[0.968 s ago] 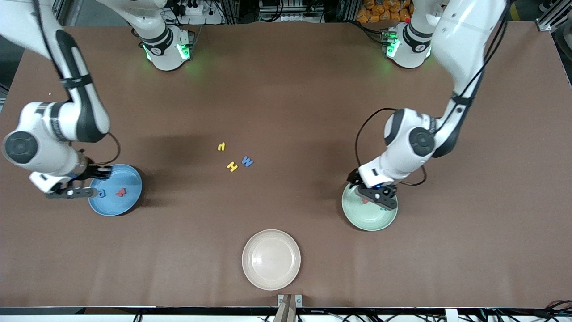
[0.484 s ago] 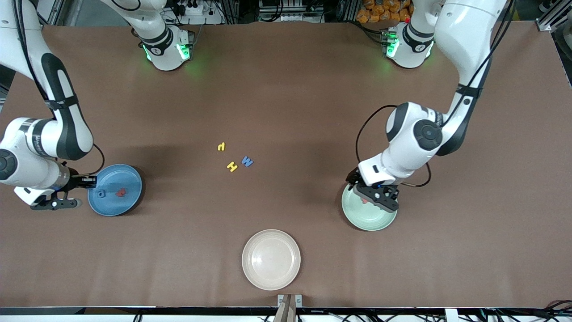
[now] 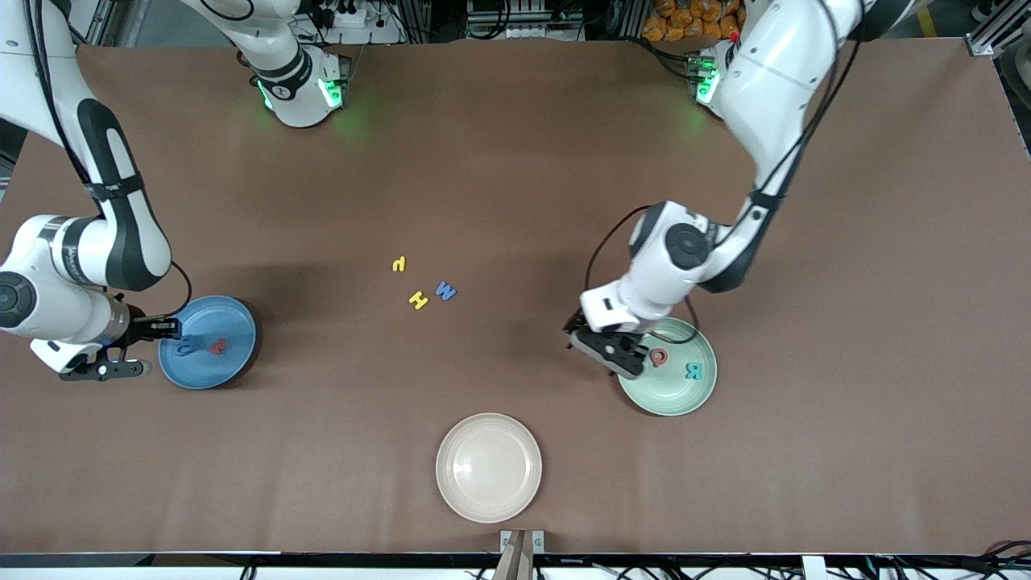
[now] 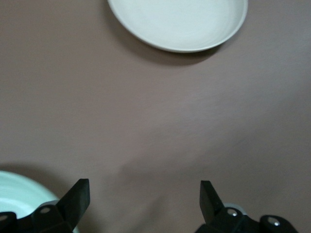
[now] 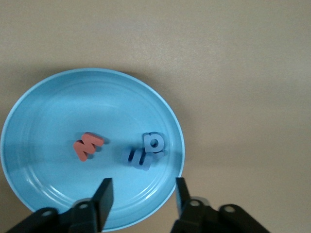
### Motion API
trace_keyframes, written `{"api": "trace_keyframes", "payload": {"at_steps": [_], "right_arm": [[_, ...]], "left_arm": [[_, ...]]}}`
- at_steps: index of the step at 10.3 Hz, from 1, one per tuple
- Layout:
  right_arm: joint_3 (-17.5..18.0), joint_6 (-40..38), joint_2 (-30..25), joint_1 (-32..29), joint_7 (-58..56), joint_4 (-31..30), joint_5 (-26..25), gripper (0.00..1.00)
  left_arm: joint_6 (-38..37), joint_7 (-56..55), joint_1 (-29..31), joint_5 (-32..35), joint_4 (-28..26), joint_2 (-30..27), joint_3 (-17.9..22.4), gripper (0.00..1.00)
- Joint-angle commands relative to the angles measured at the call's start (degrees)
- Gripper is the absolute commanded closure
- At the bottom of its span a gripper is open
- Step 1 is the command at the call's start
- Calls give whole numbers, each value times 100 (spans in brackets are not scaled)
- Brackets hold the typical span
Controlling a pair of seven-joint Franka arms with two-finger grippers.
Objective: Sort upper and lower case letters into plates
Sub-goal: 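Move the left gripper from the green plate over the blue M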
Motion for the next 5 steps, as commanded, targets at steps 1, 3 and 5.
{"api": "trace_keyframes", "payload": {"at_steps": [1,3,5], "right_arm": [[43,-96,67,-1,38,252,-54,0],[43,-26,146,60,38,314,-115,0],[43,-78,138,17,12,708,-98,0]], "left_arm": [[265,-376,-352,76,250,162,37,0],[668,-359,-668,94,460,468,55,0],[1055,-464,-1063,59,707,794,55,0]]}}
